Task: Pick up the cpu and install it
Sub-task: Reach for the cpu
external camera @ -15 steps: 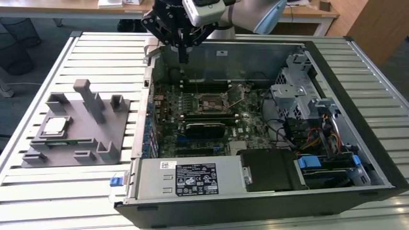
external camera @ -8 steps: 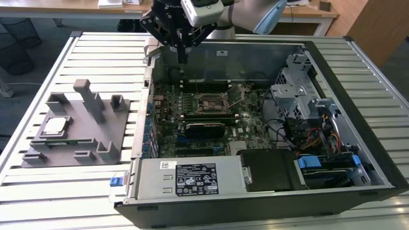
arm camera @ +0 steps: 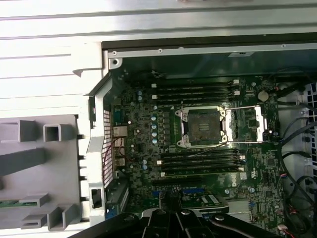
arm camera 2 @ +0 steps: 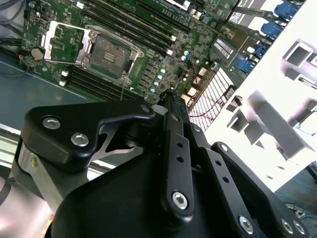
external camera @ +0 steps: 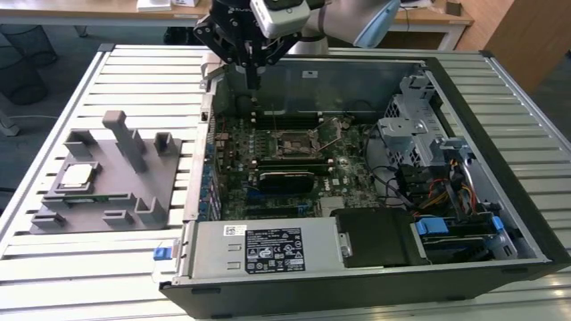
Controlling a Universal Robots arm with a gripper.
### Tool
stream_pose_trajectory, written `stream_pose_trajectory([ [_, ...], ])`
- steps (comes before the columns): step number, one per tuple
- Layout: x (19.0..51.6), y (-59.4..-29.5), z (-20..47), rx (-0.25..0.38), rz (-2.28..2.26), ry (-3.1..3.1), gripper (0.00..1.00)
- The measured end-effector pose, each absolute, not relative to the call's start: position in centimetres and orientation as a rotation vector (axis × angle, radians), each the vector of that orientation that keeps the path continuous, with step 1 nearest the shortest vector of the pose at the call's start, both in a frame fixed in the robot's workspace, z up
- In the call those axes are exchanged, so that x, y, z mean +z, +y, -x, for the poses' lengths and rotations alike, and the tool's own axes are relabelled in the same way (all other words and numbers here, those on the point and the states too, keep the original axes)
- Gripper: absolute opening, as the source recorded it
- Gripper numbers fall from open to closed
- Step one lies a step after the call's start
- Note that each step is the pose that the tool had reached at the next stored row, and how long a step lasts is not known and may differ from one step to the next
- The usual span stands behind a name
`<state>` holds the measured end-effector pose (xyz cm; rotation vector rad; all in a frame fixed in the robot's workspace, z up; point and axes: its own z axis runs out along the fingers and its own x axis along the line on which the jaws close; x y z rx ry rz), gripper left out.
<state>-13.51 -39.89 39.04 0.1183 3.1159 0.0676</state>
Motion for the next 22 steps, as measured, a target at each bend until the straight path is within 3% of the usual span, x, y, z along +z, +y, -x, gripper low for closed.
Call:
stream_pose_trajectory([
  [22,38.9,-39.9,14.9,0.067,-0.118,3.117,0.11],
])
